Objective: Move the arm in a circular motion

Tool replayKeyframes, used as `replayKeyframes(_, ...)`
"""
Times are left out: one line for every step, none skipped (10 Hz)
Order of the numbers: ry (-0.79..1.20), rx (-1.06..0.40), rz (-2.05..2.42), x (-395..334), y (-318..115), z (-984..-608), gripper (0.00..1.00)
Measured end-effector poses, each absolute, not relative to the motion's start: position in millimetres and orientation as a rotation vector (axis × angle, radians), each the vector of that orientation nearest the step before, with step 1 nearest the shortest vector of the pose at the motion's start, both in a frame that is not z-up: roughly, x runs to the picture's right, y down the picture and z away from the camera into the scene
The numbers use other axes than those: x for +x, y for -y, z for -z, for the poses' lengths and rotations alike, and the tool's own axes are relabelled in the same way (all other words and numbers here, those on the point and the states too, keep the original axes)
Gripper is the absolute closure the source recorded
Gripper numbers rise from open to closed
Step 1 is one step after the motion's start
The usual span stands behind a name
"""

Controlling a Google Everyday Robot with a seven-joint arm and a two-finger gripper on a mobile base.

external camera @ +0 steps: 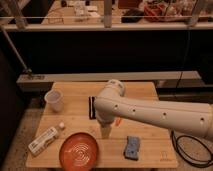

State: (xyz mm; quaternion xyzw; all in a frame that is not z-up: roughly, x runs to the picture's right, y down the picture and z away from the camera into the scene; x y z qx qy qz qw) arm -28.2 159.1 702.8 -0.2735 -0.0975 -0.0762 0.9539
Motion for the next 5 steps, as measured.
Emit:
replayKeyframes(0.209, -0.543, 0.168, -45, -146, -711, 0.20)
replayKeyframes(0.210, -0.529, 0.180, -58, -125, -727, 0.20)
replayKeyframes(0.206, -0.521, 0.175, -66, -105, -742, 0.20)
replayKeyframes(0.198, -0.520, 0.166, -68, -92, -754, 0.20)
replayKeyframes(0.183, -0.522, 0.146, -66, -78, -767, 0.20)
